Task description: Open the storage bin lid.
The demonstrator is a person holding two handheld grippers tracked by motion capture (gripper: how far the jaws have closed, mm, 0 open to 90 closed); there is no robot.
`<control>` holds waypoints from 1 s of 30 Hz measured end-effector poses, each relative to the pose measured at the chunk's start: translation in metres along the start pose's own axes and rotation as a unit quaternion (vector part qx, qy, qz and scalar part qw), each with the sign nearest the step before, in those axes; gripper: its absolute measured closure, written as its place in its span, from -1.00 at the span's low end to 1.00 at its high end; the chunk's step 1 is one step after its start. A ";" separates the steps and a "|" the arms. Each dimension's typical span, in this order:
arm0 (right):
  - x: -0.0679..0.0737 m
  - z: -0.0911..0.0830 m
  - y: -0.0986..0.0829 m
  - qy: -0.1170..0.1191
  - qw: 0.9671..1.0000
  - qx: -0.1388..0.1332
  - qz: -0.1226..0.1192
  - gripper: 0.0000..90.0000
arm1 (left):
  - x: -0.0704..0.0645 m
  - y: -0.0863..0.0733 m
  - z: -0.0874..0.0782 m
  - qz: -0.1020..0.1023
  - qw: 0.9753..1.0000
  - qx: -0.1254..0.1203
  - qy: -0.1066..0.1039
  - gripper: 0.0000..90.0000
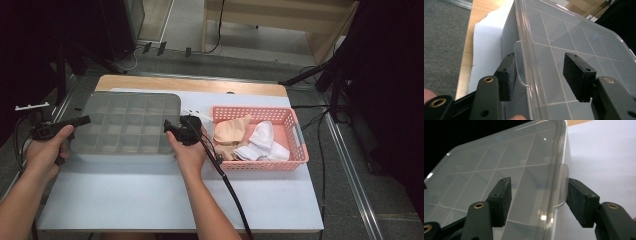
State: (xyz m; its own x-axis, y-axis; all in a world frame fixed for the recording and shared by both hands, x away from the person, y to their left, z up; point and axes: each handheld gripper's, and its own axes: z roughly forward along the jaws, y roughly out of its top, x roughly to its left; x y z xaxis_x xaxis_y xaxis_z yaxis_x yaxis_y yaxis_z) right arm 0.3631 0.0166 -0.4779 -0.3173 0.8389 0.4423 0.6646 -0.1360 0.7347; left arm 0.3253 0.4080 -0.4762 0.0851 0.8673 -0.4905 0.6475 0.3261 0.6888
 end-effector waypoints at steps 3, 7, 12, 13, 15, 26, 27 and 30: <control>0.001 0.001 -0.002 -0.001 1.000 -0.005 -0.001 -0.12 | 0.004 0.001 -0.005 -0.008 1.000 0.008 -0.010 0.15; 0.000 -0.001 0.000 -0.002 1.000 -0.004 0.009 0.01 | 0.004 0.001 -0.006 -0.010 1.000 0.007 -0.010 0.17; -0.002 -0.005 0.001 0.000 1.000 -0.002 0.017 0.09 | 0.007 -0.001 -0.008 -0.026 1.000 -0.002 -0.015 0.27; -0.001 -0.005 0.000 0.000 1.000 -0.005 0.015 0.09 | 0.007 -0.002 -0.010 -0.025 1.000 -0.001 -0.017 0.28; -0.001 -0.006 0.000 0.000 1.000 -0.009 0.007 0.09 | 0.007 -0.001 -0.012 -0.022 1.000 -0.004 -0.020 0.29; 0.000 -0.016 -0.001 0.008 1.000 -0.028 0.003 0.21 | 0.003 -0.003 -0.020 -0.014 1.000 -0.018 -0.013 0.33; 0.000 -0.016 -0.001 0.008 1.000 -0.028 0.003 0.21 | 0.002 -0.003 -0.020 -0.014 1.000 -0.020 -0.012 0.33; -0.001 -0.018 -0.002 0.010 1.000 -0.027 0.009 0.23 | 0.001 -0.004 -0.022 -0.012 1.000 -0.021 -0.008 0.33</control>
State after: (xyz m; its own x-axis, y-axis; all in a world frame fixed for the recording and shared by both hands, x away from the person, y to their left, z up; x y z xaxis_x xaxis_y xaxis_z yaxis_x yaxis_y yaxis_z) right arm 0.3496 0.0067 -0.4704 -0.3191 0.8258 0.4650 0.6326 -0.1798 0.7533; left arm 0.3062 0.4156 -0.4678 0.0830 0.8531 -0.5152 0.6169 0.3620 0.6988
